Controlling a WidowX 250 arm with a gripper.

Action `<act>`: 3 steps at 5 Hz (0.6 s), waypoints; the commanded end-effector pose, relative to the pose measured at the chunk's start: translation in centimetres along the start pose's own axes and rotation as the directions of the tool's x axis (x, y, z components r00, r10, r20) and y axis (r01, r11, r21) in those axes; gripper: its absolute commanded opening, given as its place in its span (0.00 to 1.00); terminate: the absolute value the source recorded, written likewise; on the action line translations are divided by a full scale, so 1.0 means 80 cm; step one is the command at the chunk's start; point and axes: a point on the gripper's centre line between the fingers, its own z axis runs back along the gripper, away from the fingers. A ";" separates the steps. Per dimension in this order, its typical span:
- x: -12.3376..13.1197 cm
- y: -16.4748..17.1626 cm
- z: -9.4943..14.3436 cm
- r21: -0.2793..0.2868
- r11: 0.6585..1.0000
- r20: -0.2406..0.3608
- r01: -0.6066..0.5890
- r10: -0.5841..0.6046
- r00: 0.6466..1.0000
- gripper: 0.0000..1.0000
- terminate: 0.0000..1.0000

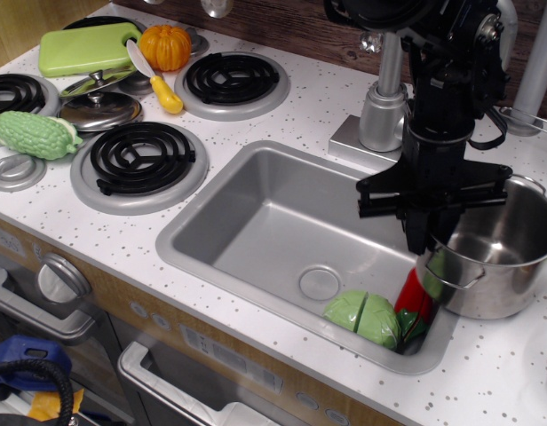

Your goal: Put pot in sink

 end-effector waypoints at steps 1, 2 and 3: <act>0.043 0.031 0.065 0.092 0.994 0.061 0.054 -0.060 0.996 0.00 0.00; 0.065 0.073 0.079 0.171 0.980 0.117 0.103 -0.124 0.985 0.00 0.00; 0.077 0.110 0.061 0.199 0.973 0.174 0.114 -0.150 0.973 0.00 0.00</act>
